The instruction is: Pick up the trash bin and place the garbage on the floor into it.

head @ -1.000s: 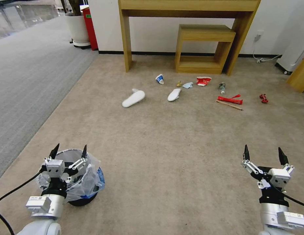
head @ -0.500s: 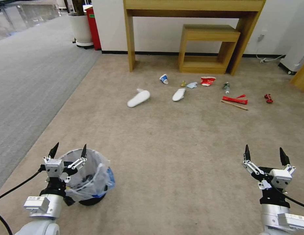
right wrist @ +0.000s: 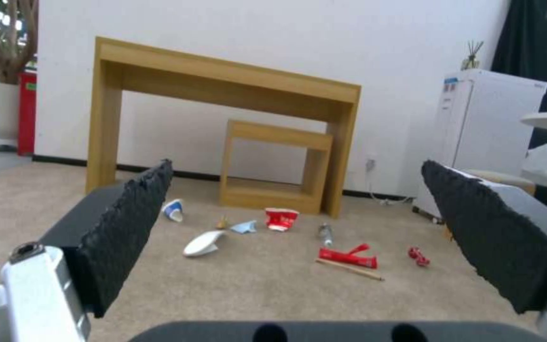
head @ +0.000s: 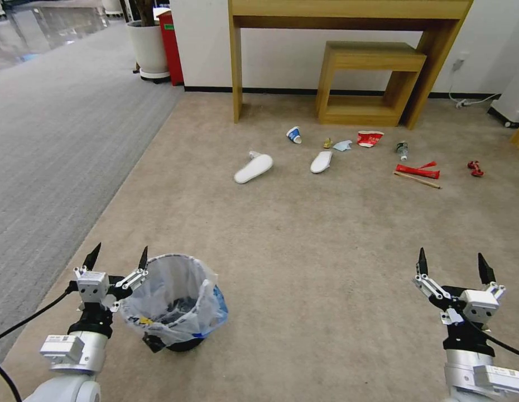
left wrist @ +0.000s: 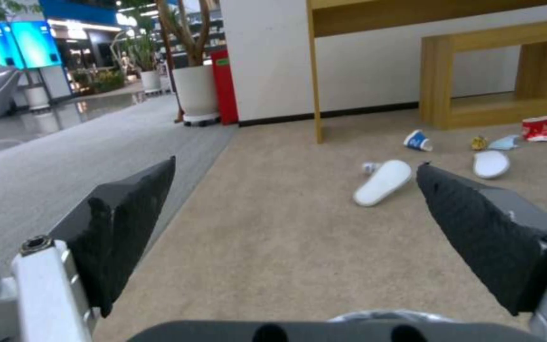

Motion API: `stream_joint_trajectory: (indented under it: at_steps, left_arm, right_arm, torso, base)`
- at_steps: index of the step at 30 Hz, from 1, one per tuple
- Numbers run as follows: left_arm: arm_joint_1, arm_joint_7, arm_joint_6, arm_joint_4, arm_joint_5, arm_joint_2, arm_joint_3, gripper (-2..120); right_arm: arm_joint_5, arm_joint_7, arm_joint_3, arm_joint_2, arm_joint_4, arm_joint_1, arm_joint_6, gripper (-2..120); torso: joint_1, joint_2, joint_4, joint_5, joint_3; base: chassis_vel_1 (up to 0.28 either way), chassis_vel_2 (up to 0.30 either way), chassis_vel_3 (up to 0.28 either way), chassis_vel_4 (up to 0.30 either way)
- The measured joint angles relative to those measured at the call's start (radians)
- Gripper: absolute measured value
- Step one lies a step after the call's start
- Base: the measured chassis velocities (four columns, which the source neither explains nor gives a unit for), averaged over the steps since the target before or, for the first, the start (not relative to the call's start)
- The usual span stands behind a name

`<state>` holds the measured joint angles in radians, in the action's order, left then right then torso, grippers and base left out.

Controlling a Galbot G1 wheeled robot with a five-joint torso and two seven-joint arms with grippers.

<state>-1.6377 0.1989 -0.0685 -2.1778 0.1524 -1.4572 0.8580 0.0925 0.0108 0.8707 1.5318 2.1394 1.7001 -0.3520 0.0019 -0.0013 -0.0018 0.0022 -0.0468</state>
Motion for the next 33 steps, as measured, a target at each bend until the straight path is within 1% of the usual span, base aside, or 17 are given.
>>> stream_joint_trajectory:
  at_steps: [9, 20, 21, 23, 24, 26, 27, 29, 30, 31, 33]
  left_arm:
    - [0.002, 0.001, -0.007, 0.010, 0.003, 0.002, 0.000, 100]
    - [0.010, -0.007, -0.003, 0.021, 0.007, 0.020, -0.003, 100]
    - [0.010, -0.018, 0.014, 0.020, 0.010, 0.034, -0.005, 100]
    - [0.016, -0.048, 0.090, 0.010, 0.024, 0.079, -0.015, 100]
    - [0.016, -0.048, 0.090, 0.010, 0.024, 0.079, -0.015, 100]
    - [0.025, -0.068, 0.181, -0.012, 0.057, 0.123, -0.028, 100]
    - [0.025, -0.068, 0.181, -0.012, 0.057, 0.123, -0.028, 100]
    - [0.038, -0.087, 0.282, -0.038, 0.107, 0.181, -0.051, 100]
    - [0.046, -0.093, 0.313, -0.041, 0.124, 0.202, -0.058, 100]
    - [0.046, -0.093, 0.313, -0.041, 0.124, 0.202, -0.058, 100]
    - [0.067, -0.110, 0.405, -0.039, 0.168, 0.254, -0.067, 100]
  right_arm:
    - [-0.011, -0.002, 0.000, 0.009, -0.002, -0.002, -0.002, 100]
    - [-0.015, -0.001, 0.000, 0.016, -0.002, -0.011, -0.016, 100]
    - [-0.018, -0.001, 0.000, 0.016, -0.002, -0.011, -0.017, 100]
    - [-0.024, 0.000, -0.001, 0.014, -0.003, -0.012, -0.020, 100]
    - [-0.024, 0.000, -0.001, 0.014, -0.003, -0.012, -0.020, 100]
    - [-0.025, 0.002, -0.002, 0.013, -0.005, -0.013, -0.020, 100]
    - [-0.025, 0.002, -0.002, 0.013, -0.005, -0.013, -0.020, 100]
    - [-0.027, 0.006, -0.004, 0.013, -0.006, -0.016, -0.020, 100]
    - [-0.028, 0.008, -0.004, 0.013, -0.006, -0.017, -0.021, 100]
    - [-0.028, 0.008, -0.004, 0.013, -0.006, -0.017, -0.021, 100]
    - [-0.028, 0.012, -0.006, 0.010, -0.007, -0.020, -0.020, 100]
  torso:
    - [0.000, 0.000, 0.0002, 0.0000, 0.000]
    - [0.000, 0.000, 0.0000, 0.0001, 0.000]
    - [0.000, 0.000, 0.0001, -0.0001, 0.000]
    - [0.000, 0.000, 0.0001, -0.0001, 0.000]
    - [0.000, 0.000, 0.0001, -0.0001, 0.000]
    - [0.000, 0.000, 0.0000, -0.0001, 0.000]
    - [0.000, 0.000, 0.0000, -0.0001, 0.000]
    - [0.000, 0.000, 0.0000, 0.0001, 0.000]
    - [0.000, 0.000, 0.0000, 0.0000, 0.000]
    - [0.000, 0.000, 0.0000, 0.0000, 0.000]
    - [0.000, 0.000, 0.0000, 0.0000, 0.000]
  base:
    - [0.119, 0.134, -0.113, -0.124]
    - [0.010, 0.011, -0.007, -0.010]
    - [0.000, 0.000, 0.000, 0.000]
    - [0.000, 0.000, 0.000, 0.000]
    - [0.000, 0.000, 0.000, 0.000]
    - [0.000, 0.000, 0.000, 0.000]
    - [0.000, 0.000, 0.000, 0.000]
    - [0.000, 0.000, 0.000, 0.000]
    - [0.000, 0.000, 0.000, 0.000]
    - [0.000, 0.000, 0.000, 0.000]
    - [0.000, 0.000, 0.000, 0.000]
